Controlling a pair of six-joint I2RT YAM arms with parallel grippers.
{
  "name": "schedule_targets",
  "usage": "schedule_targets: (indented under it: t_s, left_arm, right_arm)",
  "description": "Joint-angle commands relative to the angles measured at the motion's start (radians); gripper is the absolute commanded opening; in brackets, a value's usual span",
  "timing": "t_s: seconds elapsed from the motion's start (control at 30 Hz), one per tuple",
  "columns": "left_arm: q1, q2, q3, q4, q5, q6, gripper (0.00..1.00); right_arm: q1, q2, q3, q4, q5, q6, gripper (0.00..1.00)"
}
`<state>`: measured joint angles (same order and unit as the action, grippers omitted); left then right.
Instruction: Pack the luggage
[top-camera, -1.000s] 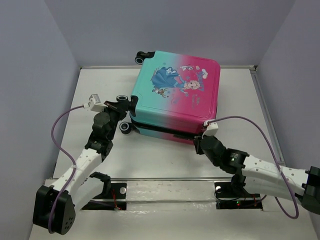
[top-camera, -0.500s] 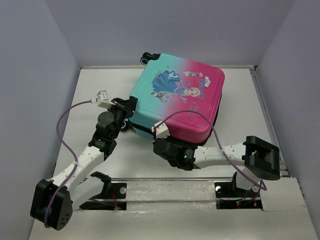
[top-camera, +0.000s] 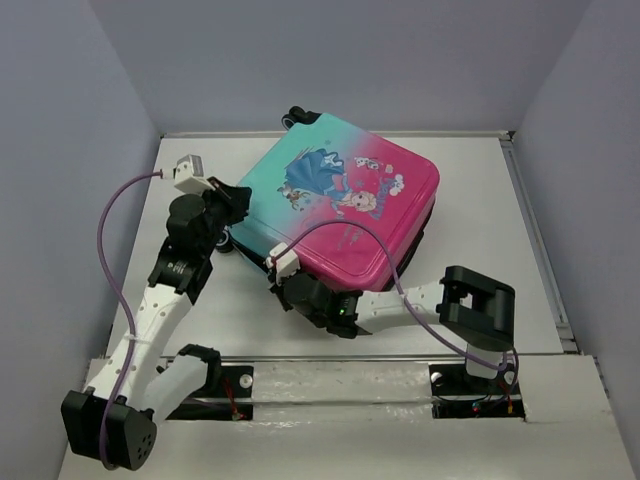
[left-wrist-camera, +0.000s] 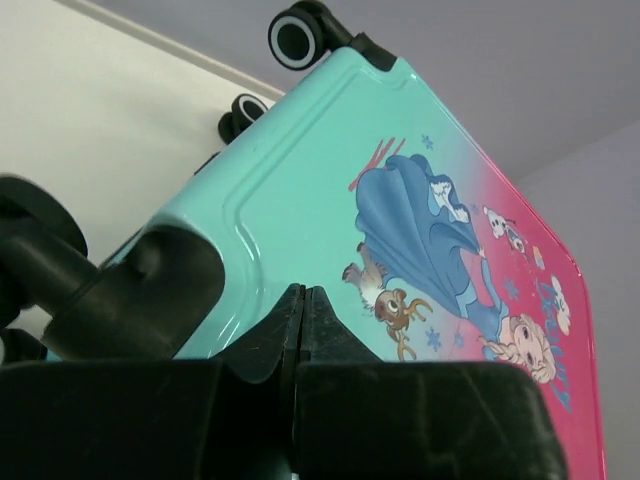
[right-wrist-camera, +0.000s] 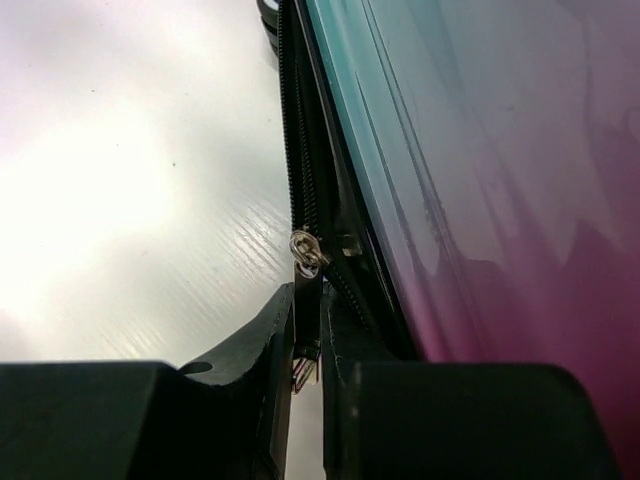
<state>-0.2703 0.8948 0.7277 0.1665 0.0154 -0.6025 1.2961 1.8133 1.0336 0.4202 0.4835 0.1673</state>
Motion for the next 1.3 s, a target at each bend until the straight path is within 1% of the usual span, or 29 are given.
schedule_targets:
  t_s: [0.0,0.03,0.07,0.1,0.17,0.2,0.23,0.27,0.33,0.37,0.4,0.43,0.5,0.53,0.57,0.6,0.67,0.73,0.77,0.87,0.9,0.93,0.97,1.07,1.13,1.17,1.2,1.23,1.27]
  left_arm:
    - [0.032,0.042,0.227,-0.151,0.000,0.142,0.10]
    - [0.046,0.064,0.267,-0.206,0.014,0.182,0.29]
    - [0.052,0.085,0.303,-0.229,0.017,0.199,0.39]
    - [0.059,0.134,0.365,-0.246,0.020,0.214,0.53]
    - [0.080,0.183,0.416,-0.271,0.050,0.225,0.61]
    - [0.104,0.229,0.453,-0.266,0.067,0.224,0.65]
    - [0.115,0.255,0.470,-0.262,0.092,0.221,0.75]
    - [0.138,0.315,0.511,-0.260,0.137,0.218,0.78]
    - [0.151,0.380,0.558,-0.271,0.176,0.225,0.85]
    - [0.155,0.444,0.581,-0.294,0.205,0.230,0.86]
    - [0.160,0.472,0.623,-0.304,0.222,0.234,0.87]
    - [0.163,0.499,0.644,-0.326,0.238,0.253,0.89]
    - [0.164,0.564,0.688,-0.349,0.264,0.274,0.90]
    - [0.164,0.582,0.699,-0.354,0.285,0.286,0.91]
    - [0.163,0.599,0.705,-0.363,0.326,0.308,0.92]
    - [0.163,0.631,0.714,-0.369,0.349,0.319,0.92]
    - [0.163,0.659,0.713,-0.369,0.408,0.332,0.93]
    - [0.160,0.691,0.687,-0.352,0.478,0.331,0.92]
    - [0.152,0.697,0.671,-0.345,0.503,0.330,0.92]
    - [0.119,0.711,0.602,-0.328,0.492,0.326,0.91]
    - [0.085,0.713,0.578,-0.332,0.470,0.329,0.90]
    - [0.066,0.710,0.563,-0.338,0.439,0.329,0.89]
    - [0.048,0.702,0.547,-0.340,0.439,0.331,0.89]
    - [-0.024,0.632,0.458,-0.326,0.376,0.304,0.87]
    - [-0.061,0.526,0.342,-0.286,0.348,0.277,0.86]
    - [-0.094,0.491,0.308,-0.260,0.345,0.252,0.86]
    - [-0.110,0.413,0.239,-0.248,0.339,0.236,0.86]
    - [-0.122,0.371,0.202,-0.234,0.343,0.218,0.86]
    - [-0.141,0.336,0.173,-0.211,0.348,0.186,0.86]
  right_arm:
    - [0.034,-0.031,0.073,0.186,-0.260,0.020,0.07]
    - [0.034,-0.095,0.019,0.157,-0.255,0.055,0.14]
    - [0.034,-0.133,-0.007,0.131,-0.255,0.067,0.42]
    - [0.034,-0.176,-0.026,0.048,-0.263,0.081,0.57]
    - [0.034,-0.262,-0.041,-0.082,-0.249,0.136,0.79]
    - [0.034,-0.344,-0.037,-0.148,-0.235,0.149,0.91]
    - [0.034,-0.383,-0.033,-0.272,-0.226,0.162,0.96]
    - [0.034,-0.457,-0.024,-0.329,-0.214,0.179,1.00]
    - [0.034,-0.529,-0.023,-0.459,-0.162,0.187,1.00]
    - [0.022,-0.564,-0.026,-0.492,-0.119,0.204,1.00]
    - [0.000,-0.598,-0.030,-0.520,-0.077,0.210,1.00]
    - [-0.096,-0.667,-0.043,-0.578,-0.034,0.233,1.00]
    - [-0.244,-0.732,-0.069,-0.627,-0.040,0.258,1.00]
    - [-0.326,-0.793,-0.110,-0.632,-0.045,0.264,1.00]
    - [-0.483,-0.816,-0.125,-0.636,-0.046,0.271,1.00]
    - [-0.557,-0.834,-0.142,-0.641,-0.048,0.273,1.00]
    - [-0.696,-0.848,-0.159,-0.641,-0.152,0.275,1.00]
    - [-0.820,-0.827,-0.170,-0.627,-0.263,0.285,1.00]
    - [-0.842,-0.794,-0.171,-0.620,-0.290,0.288,1.00]
    - [-0.854,-0.731,-0.165,-0.575,-0.377,0.296,1.00]
    - [-0.854,-0.688,-0.164,-0.523,-0.452,0.302,1.00]
    - [-0.863,-0.666,-0.162,-0.494,-0.491,0.302,1.00]
    - [-0.863,-0.643,-0.158,-0.460,-0.546,0.302,1.00]
    - [-0.863,-0.522,-0.080,-0.387,-0.692,0.310,1.00]
    - [-0.863,-0.448,-0.011,-0.362,-0.787,0.299,0.99]
    - [-0.863,-0.371,0.075,-0.351,-0.862,0.298,0.99]
    - [-0.863,-0.333,0.123,-0.348,-0.941,0.291,0.98]
    - [-0.863,-0.297,0.173,-0.348,-0.973,0.285,0.98]
    - [-0.863,-0.226,0.274,-0.351,-0.999,0.285,0.98]
